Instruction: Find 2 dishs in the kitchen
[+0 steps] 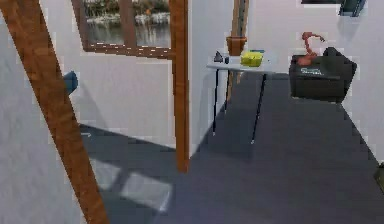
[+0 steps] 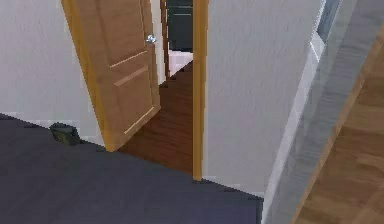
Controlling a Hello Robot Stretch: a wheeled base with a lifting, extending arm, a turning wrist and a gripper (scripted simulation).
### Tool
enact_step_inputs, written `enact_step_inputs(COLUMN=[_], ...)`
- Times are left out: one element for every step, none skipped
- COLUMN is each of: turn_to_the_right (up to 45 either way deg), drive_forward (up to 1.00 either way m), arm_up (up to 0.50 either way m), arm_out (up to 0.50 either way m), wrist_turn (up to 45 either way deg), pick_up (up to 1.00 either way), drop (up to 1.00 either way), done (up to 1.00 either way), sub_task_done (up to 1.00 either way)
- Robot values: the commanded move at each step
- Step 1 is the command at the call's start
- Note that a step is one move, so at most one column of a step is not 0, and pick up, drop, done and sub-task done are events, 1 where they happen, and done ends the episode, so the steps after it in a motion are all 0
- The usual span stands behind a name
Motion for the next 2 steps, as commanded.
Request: enact_step_inputs(turn_to_the_right=[0.0, 0.0], drive_forward=[0.60, 0.55], arm_up=[0.00, 0.00], arm_out=[0.00, 0.00], wrist_turn=[0.0, 0.0], pick_up=[0.00, 0.00], drop=[0.00, 0.00], done=[0.00, 0.00], sub_task_done=[0.00, 0.00])
